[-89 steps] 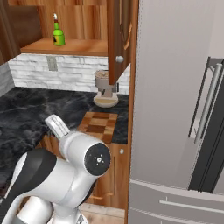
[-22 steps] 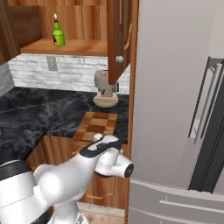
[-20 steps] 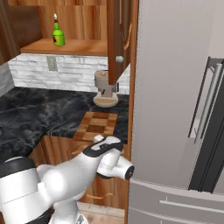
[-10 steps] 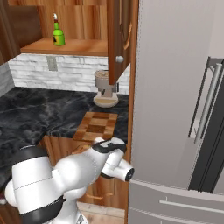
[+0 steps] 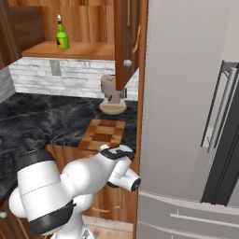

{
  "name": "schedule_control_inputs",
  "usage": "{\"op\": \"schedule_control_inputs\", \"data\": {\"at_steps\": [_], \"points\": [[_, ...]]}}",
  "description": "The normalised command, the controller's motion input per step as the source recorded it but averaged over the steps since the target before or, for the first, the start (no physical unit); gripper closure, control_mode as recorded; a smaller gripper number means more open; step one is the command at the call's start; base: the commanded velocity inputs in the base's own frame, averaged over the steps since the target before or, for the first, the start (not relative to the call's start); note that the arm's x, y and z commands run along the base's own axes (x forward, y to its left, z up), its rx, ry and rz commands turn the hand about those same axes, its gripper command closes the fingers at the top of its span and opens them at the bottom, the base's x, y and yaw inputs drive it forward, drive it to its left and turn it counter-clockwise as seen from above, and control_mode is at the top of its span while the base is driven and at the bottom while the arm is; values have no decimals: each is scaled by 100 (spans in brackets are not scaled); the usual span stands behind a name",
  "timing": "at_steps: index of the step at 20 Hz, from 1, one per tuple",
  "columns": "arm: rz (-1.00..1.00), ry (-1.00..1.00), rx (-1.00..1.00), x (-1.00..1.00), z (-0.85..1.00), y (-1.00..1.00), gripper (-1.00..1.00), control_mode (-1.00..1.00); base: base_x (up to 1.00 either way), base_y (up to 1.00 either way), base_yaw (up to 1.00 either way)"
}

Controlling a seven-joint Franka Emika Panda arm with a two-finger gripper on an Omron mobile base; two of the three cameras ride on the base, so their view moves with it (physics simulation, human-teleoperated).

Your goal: Move the cutting board and knife to the sink. Then move spray from the cabinet to the counter.

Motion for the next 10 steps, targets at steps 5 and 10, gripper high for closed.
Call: {"op": "schedule_control_inputs", "data": {"at_steps": [5,10], "points": [[0,1,0,24,0,5,-100,-100,0,0,0],[0,0,0,17,0,6,-100,-100,0,0,0]]}}
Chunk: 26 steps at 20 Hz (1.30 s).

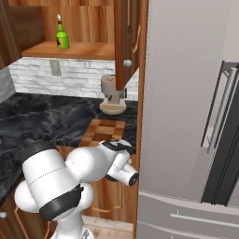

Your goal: Move the cutting board and knife to the sink. Then move spray from the cabinet to the counter.

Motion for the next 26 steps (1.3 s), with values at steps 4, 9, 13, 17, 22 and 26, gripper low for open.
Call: {"op": "schedule_control_inputs", "data": {"at_steps": [4,9,13,17,22,26], "points": [[0,0,0,13,0,2,-100,-100,0,0,0],[0,0,0,22,-1,1,-100,-100,0,0,0],[0,0,0,25,-7,0,-100,-100,0,0,0],[0,0,0,20,-11,0,-100,-100,0,0,0],[0,0,0,18,-18,1,-100,-100,0,0,0],[0,0,0,8,-14,0,-100,-100,0,0,0]]}}
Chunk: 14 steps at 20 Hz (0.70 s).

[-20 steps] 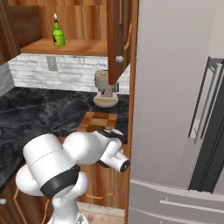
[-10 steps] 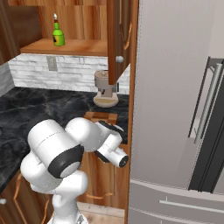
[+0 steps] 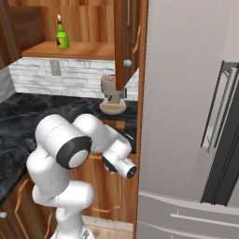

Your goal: Move the cutting board and knife to the sink. Then move spray from the cabinet to the counter.

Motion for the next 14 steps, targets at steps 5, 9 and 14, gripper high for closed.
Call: {"op": "schedule_control_inputs", "data": {"at_steps": [5,9,14], "points": [[0,0,0,16,-9,1,-100,-100,0,0,0],[0,0,0,22,0,0,-100,-100,0,0,0],[0,0,0,25,-1,0,-100,-100,0,0,0]]}}
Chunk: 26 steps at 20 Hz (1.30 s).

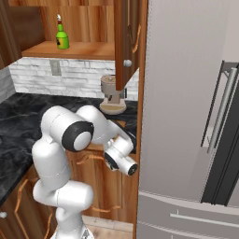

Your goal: Move the cutting board and knife to the sink. Then move spray from the cabinet to the counter.

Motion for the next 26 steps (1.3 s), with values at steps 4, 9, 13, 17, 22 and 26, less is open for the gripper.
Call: {"op": "schedule_control_inputs", "data": {"at_steps": [4,9,13,17,22,26], "points": [[0,0,0,21,-7,1,-100,-100,0,0,0],[0,0,0,17,-17,4,-100,-100,0,0,0],[0,0,0,16,-19,5,-100,-100,0,0,0],[-1,0,0,11,-4,6,100,-100,0,0,0],[0,0,0,1,0,0,100,-100,0,0,0],[0,-1,0,-2,2,0,100,-100,0,0,0]]}}
